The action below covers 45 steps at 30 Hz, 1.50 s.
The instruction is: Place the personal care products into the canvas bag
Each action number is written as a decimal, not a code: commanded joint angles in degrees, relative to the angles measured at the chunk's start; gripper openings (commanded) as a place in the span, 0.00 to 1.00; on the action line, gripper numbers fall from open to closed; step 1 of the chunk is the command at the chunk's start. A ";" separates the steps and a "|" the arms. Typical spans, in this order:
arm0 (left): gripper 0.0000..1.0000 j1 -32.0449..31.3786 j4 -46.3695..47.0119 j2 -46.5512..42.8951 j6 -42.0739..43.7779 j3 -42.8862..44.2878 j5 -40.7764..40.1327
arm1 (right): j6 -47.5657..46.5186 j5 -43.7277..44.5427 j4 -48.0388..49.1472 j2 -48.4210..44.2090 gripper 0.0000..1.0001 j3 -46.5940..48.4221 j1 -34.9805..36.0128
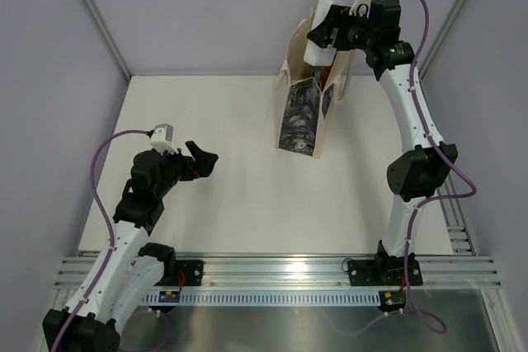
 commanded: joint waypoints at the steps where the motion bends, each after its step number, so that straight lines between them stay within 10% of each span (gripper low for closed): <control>1: 0.99 0.06 4.11 -0.13 1.05 0.35 -0.13 | -0.85 0.67 9.26 -4.25 0.06 1.15 0.77; 23: 0.99 0.06 3.68 -1.62 1.49 -0.18 -0.39 | -4.11 1.55 9.61 -3.81 0.96 -1.93 0.77; 45: 0.99 0.06 3.32 -2.24 1.84 -0.18 -0.39 | -5.25 3.13 9.43 -4.25 1.00 -1.23 0.77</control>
